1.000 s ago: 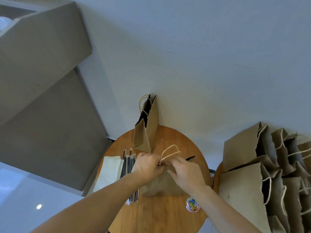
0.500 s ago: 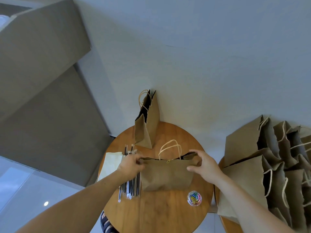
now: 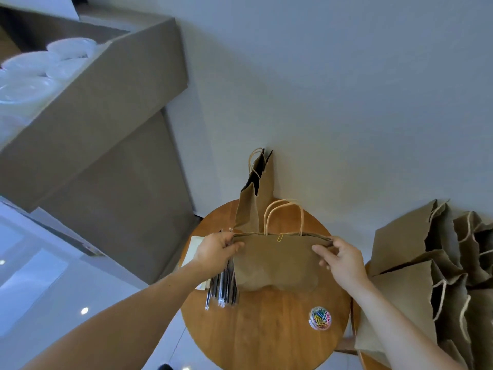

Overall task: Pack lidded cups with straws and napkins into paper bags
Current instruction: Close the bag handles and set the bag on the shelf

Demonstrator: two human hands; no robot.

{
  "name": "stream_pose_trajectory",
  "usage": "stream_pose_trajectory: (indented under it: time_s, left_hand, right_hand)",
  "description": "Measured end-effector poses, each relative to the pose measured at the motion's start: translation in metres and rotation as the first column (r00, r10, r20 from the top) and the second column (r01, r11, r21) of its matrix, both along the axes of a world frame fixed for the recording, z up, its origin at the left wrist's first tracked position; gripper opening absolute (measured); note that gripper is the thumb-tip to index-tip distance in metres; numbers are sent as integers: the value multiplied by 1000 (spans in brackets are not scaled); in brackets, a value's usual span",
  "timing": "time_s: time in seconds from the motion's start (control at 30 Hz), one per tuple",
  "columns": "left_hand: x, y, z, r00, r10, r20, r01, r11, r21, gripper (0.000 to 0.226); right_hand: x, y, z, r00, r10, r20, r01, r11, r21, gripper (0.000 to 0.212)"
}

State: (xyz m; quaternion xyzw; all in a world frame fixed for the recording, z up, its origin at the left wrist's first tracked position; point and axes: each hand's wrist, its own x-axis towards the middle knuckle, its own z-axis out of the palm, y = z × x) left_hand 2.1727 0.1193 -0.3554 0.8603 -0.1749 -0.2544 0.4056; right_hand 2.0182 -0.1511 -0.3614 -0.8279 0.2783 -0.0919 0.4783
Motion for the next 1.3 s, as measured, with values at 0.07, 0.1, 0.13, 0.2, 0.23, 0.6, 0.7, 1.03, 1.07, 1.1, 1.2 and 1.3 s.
stream_pose_trajectory:
  time_s: [0.07, 0.1, 0.13, 0.2, 0.23, 0.6, 0.7, 1.03, 1.07, 1.1, 1.2, 1.3]
  left_hand:
    - [-1, 13, 16, 1000, 27, -3, -27, 998, -59, 16]
    - [-1, 21, 23, 999, 44, -7, -45, 996, -83, 16]
    - [-1, 29, 31, 998, 61, -9, -62, 993, -102, 16]
    - [-2, 47, 44, 996, 88, -8, -88, 987, -131, 15]
    - [-3, 57, 50, 995, 100, -2, -99, 984, -145, 13]
    - [-29, 225, 116, 936, 335, 106, -269, 878, -397, 10]
    - [-40, 279, 130, 884, 460, 80, -373, 799, -471, 7]
    - [-42, 447, 200, 630, 771, 95, -542, 525, -656, 14]
    - [-36, 460, 208, 591, 800, 107, -549, 495, -673, 15]
    - [-30, 472, 217, 551, 827, 115, -552, 464, -692, 15]
    - [-3, 502, 244, 431, 890, 147, -562, 392, -728, 15]
    - [28, 531, 272, 346, 918, 193, -553, 366, -749, 15]
  right_hand:
    - [5, 11, 13, 999, 11, 50, -11, 1000, 1, 4]
    - [8, 18, 18, 998, 22, 64, -21, 1000, -12, 4]
    - [10, 25, 24, 997, 33, 74, -31, 999, -32, 4]
    - [16, 41, 34, 994, 41, 100, -35, 998, -56, 7]
    - [19, 49, 39, 992, 41, 122, -35, 998, -57, 10]
    - [52, 214, 119, 933, 107, 345, -89, 994, -68, 11]
    - [62, 270, 138, 910, 175, 376, -162, 985, -64, 9]
    - [125, 444, 209, 783, 441, 439, -504, 863, 32, 9]
    - [134, 459, 218, 766, 458, 451, -529, 848, 38, 10]
    - [144, 475, 229, 752, 473, 459, -550, 834, 41, 10]
    - [180, 514, 264, 710, 528, 467, -607, 794, 25, 12]
    - [220, 544, 299, 643, 595, 482, -669, 743, -25, 8]
